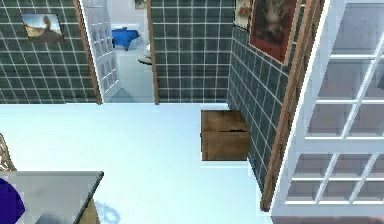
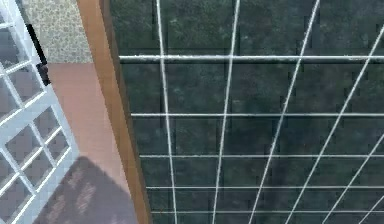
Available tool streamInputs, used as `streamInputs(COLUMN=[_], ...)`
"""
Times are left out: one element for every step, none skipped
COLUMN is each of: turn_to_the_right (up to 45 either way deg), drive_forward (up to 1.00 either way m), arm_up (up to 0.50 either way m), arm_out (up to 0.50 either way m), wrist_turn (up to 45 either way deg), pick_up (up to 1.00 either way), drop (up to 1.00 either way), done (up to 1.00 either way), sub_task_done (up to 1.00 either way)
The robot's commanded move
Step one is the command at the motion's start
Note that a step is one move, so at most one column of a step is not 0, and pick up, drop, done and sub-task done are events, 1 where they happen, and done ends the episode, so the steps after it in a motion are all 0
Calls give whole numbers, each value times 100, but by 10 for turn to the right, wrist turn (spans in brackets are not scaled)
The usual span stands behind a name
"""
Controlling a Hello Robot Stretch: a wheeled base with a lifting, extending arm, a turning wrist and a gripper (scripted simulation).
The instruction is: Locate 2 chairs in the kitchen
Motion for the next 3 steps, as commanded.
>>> streamInputs(turn_to_the_right=[0,-450,-330], drive_forward=[60,0,0], arm_up=[0,0,0], arm_out=[0,0,0], wrist_turn=[0,0,0], pick_up=[0,0,0], drop=[0,0,0], done=[0,0,0], sub_task_done=[0,0,0])
